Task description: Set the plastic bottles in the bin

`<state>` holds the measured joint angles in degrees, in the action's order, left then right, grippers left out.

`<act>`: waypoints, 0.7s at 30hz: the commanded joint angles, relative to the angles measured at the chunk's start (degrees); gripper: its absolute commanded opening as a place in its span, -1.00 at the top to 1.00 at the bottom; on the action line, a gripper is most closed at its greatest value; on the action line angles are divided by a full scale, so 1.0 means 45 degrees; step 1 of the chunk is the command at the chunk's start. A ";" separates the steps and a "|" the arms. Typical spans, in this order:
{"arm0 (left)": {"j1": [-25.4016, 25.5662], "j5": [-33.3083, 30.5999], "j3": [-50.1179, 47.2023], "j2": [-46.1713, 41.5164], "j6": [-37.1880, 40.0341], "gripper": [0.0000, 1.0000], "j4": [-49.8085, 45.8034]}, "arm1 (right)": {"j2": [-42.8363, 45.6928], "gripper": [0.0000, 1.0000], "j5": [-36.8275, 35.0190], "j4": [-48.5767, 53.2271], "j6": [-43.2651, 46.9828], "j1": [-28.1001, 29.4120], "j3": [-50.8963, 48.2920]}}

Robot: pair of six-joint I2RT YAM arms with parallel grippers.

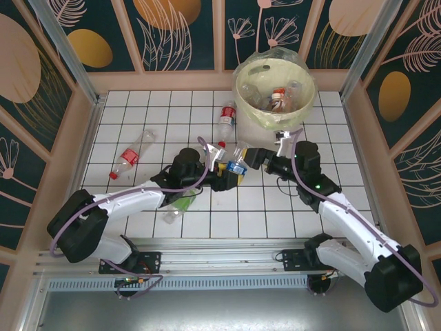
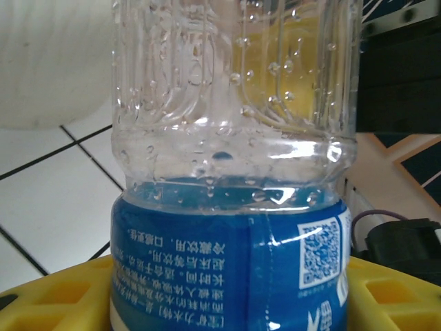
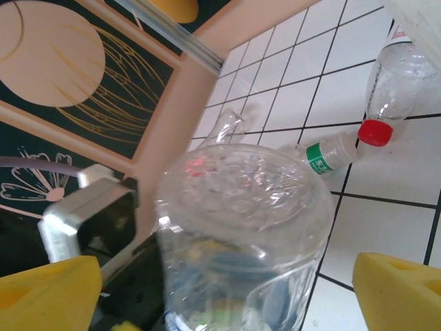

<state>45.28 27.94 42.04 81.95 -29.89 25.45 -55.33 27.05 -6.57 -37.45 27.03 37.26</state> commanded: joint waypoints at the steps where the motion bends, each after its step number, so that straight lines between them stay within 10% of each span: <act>1: 0.0132 0.0126 -0.0102 -0.0341 -0.0135 -0.20 0.1062 | -0.0274 -0.96 -0.0451 -0.0379 0.0116 0.0231 0.0466; 21: 0.0563 0.0141 0.0251 0.0285 -0.0096 -0.36 0.1007 | -0.0599 -0.19 -0.0139 -0.0970 0.0157 0.0386 0.0520</act>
<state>47.29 27.83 42.00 82.52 -30.30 28.08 -58.70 26.96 -8.73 -37.43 28.51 38.24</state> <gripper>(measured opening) 0.672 0.605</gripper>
